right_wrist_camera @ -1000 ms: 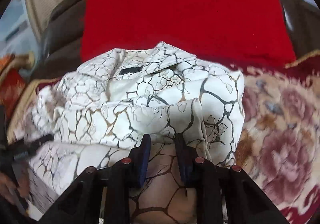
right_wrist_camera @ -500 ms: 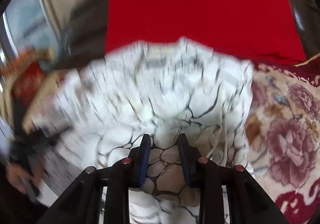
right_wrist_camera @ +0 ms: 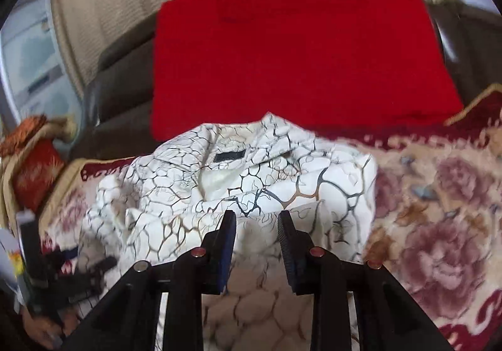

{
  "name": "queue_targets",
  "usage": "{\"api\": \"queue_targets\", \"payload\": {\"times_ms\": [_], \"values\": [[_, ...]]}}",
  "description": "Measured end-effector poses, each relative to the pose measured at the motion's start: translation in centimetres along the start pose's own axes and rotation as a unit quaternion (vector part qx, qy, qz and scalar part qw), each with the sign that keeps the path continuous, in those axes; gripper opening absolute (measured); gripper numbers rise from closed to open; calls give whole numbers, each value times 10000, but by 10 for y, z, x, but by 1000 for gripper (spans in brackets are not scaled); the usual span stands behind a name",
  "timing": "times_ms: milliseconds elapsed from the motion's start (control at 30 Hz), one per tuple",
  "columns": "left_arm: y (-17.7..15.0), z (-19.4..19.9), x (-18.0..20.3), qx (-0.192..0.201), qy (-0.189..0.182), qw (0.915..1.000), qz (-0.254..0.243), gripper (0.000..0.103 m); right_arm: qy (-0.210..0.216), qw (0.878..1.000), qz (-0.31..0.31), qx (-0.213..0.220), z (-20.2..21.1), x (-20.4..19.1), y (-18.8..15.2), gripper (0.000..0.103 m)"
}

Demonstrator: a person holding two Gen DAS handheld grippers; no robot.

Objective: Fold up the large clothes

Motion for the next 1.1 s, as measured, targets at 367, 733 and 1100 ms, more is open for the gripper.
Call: {"api": "queue_targets", "payload": {"times_ms": [367, 733, 1100], "values": [[1, -1, 2, 1, 19, 10000, -29, 82, -157, 9972, -409, -607, -39, 6, -11, 33], [1, -1, 2, 5, 35, 10000, -12, 82, 757, 9966, 268, -199, 14, -18, -26, 32], [1, -1, 3, 13, 70, 10000, -37, 82, 3, 9901, 929, -1050, -22, -34, -51, 31]]}}
Point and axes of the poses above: each gripper's, at about its wrist camera, not at the fingertips, and z roughly against the way its jaws point, x to its right, y to its top, the point moved 1 cm from there along -z, roughly the way its jaws point, and after that the axes turned 1 degree about -y, right-handed, at the moved point
